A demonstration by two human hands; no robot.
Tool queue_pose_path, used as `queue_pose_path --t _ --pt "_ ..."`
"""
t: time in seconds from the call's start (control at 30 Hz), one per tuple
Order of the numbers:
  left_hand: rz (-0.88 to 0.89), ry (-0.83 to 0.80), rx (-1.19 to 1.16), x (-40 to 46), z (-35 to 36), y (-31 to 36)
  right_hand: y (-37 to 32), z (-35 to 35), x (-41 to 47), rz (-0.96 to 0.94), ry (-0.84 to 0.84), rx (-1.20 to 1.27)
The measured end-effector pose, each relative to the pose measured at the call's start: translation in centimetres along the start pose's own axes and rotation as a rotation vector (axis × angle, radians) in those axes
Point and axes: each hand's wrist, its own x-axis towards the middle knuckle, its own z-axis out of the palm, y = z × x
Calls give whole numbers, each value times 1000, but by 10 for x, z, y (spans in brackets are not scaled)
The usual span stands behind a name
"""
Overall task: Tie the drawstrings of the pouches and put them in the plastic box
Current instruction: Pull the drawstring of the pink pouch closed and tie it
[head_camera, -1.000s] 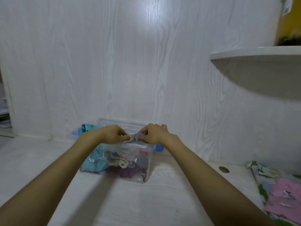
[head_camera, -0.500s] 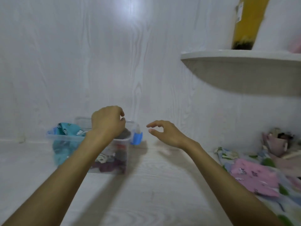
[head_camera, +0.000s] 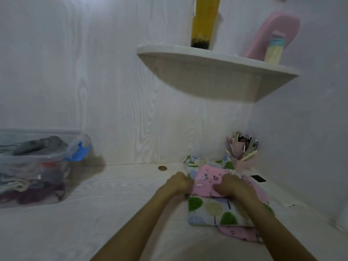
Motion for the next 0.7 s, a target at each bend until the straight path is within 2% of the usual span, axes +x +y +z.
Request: queue_pose_path --t 0.1,0.2,0.33,0.4,0.5,0.57,0.7 --pt "-19 30 -60 17 24 0 14 15 8 57 -18 163" --pt "-53 73 -40 27 30 2 17 14 13 29 178 291" --pt "-56 62 -129 28 17 4 5 7 13 -115 356 786" --pt "-67 47 -169 23 7 -1 -4 3 15 -141 460 808" --pt "-82 28 -253 20 -7 -12 -20 -8 11 -190 513 725" --pt "-82 36 -358 15 -20 -16 -33 -25 4 -292 442 828" --pt "-73 42 -513 7 -52 -22 -66 -62 -19 -549 92 999"
